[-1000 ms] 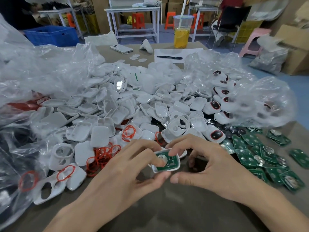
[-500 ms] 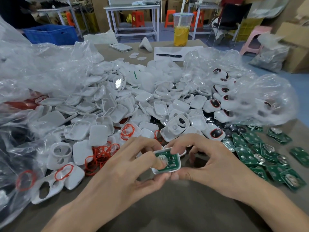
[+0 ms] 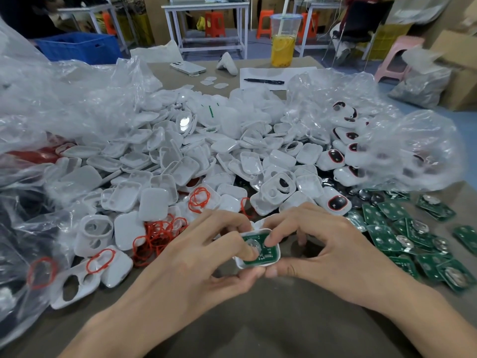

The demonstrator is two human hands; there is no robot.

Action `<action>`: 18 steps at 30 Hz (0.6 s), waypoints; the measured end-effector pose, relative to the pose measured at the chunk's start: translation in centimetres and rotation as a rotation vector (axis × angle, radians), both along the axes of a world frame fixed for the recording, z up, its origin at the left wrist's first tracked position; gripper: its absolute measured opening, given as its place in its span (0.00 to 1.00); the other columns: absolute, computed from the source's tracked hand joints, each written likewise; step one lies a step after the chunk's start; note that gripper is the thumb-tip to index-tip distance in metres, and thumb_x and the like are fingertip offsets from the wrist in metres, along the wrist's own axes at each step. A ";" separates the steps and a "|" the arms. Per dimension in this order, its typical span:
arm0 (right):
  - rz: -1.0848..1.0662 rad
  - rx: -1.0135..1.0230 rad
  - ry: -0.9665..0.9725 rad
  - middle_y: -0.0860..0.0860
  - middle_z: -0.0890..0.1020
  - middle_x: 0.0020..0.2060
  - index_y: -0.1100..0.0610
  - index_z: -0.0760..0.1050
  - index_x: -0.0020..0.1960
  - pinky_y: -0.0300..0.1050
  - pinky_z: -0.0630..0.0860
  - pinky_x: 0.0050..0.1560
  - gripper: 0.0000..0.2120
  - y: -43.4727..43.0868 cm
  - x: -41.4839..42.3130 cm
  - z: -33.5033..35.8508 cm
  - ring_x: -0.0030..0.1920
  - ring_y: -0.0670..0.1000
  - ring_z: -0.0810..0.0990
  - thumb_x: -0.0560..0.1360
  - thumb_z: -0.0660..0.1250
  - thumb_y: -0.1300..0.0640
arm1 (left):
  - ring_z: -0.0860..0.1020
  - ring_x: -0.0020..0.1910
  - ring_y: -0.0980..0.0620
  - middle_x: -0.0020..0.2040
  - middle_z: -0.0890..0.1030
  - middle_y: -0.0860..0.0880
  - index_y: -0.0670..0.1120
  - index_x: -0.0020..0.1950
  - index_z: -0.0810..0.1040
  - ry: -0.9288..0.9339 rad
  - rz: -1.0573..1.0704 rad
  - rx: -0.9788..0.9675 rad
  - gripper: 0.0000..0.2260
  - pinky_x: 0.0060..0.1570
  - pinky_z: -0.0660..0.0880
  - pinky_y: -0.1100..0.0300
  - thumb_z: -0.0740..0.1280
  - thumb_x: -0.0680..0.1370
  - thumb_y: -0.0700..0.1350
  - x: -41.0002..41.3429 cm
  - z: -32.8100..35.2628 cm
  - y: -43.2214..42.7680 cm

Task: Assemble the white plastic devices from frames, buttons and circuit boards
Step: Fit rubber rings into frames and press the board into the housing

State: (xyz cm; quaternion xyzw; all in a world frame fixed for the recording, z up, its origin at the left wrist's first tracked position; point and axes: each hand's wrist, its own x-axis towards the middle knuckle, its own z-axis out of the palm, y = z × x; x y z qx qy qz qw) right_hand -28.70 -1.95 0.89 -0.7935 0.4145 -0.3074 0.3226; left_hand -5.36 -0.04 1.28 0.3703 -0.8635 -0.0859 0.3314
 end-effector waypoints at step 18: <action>-0.110 0.040 0.005 0.37 0.76 0.50 0.31 0.75 0.58 0.26 0.71 0.43 0.26 0.4 -0.1 0.2 0.45 0.42 0.76 0.62 0.73 0.29 | 0.78 0.54 0.53 0.57 0.79 0.52 0.44 0.45 0.81 0.046 0.037 -0.046 0.09 0.53 0.73 0.64 0.70 0.76 0.49 -0.5 0.0 -0.1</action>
